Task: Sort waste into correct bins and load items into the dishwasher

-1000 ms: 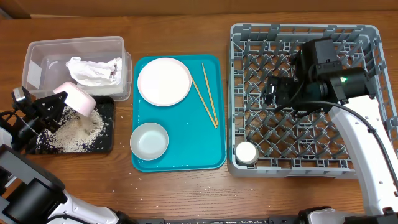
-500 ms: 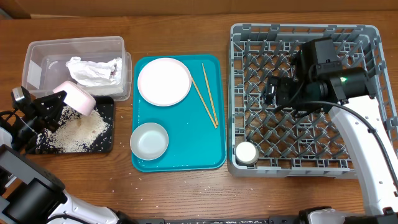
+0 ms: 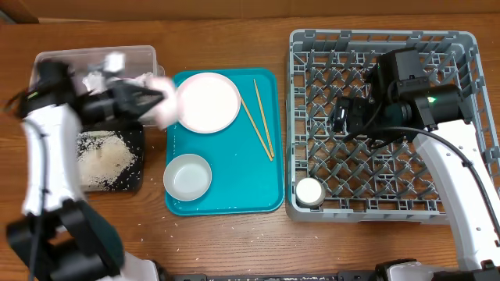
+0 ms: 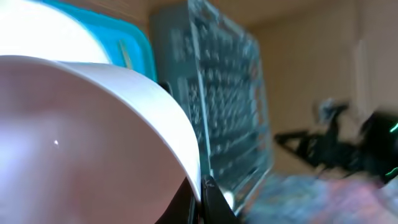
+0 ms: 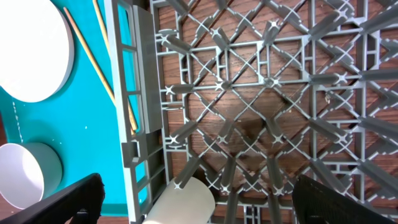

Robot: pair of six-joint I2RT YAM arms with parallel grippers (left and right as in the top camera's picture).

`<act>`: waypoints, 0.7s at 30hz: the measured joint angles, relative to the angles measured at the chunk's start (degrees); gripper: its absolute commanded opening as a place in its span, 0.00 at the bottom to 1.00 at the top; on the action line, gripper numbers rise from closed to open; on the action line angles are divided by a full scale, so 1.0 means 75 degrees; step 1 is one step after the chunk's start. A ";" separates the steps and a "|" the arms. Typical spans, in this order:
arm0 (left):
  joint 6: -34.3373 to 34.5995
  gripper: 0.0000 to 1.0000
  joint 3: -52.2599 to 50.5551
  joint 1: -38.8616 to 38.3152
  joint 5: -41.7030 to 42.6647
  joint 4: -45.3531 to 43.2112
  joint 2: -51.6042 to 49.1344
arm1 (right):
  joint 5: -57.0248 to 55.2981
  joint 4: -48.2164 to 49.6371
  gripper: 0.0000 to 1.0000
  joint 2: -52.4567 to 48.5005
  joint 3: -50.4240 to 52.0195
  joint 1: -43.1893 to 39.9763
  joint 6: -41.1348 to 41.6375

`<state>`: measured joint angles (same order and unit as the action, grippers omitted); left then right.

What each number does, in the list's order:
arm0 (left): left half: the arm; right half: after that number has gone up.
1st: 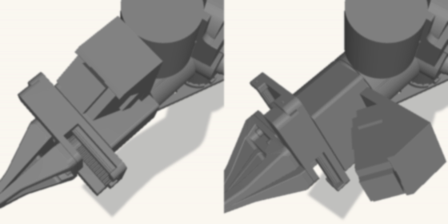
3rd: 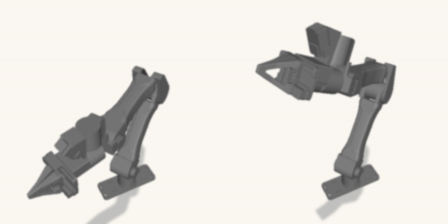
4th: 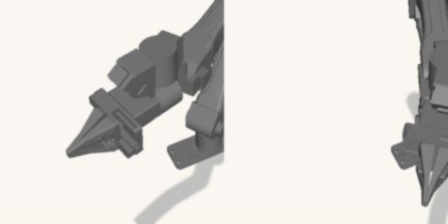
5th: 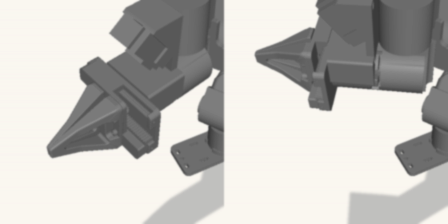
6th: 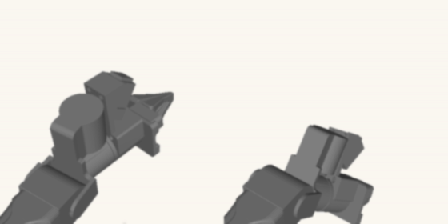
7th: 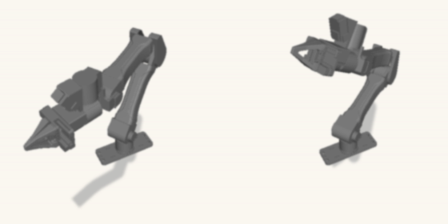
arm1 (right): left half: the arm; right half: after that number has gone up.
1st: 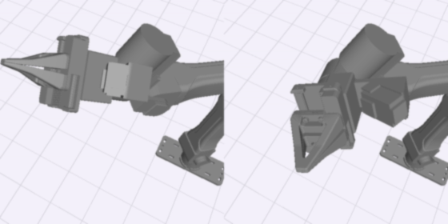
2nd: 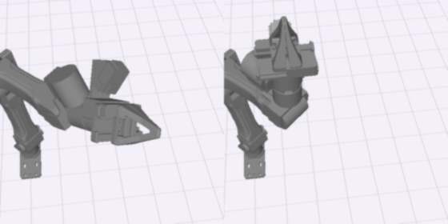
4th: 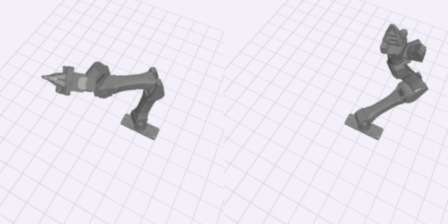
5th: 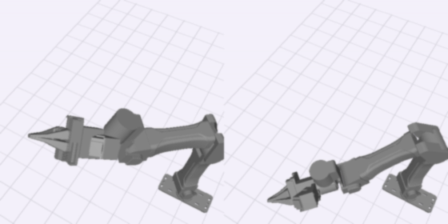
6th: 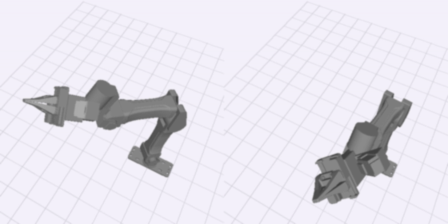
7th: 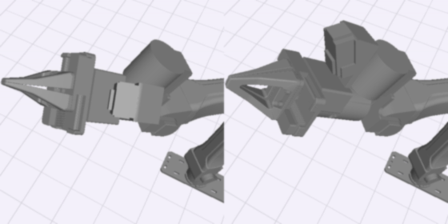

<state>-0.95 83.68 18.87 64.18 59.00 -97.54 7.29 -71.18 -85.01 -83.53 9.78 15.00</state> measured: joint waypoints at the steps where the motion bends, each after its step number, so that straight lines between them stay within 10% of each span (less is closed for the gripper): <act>1: -0.0009 0.04 0.0154 -0.0612 -0.0530 -0.0006 0.0219 | 0.0000 0.0000 0.98 0.0000 0.0000 0.0000 -0.0006; 8: -0.0093 0.04 0.0449 -0.4759 -0.5158 0.0140 0.0262 | -0.0003 0.0003 0.98 0.0000 0.0000 0.0000 -0.0006; 21: -0.0096 0.23 0.0446 -0.6889 -0.7711 0.0297 -0.1772 | 0.0000 0.0000 0.98 0.0000 0.0000 0.0000 -0.0009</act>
<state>-1.67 87.02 -32.80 6.35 61.23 -110.83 7.29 -71.18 -85.01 -83.53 9.78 14.94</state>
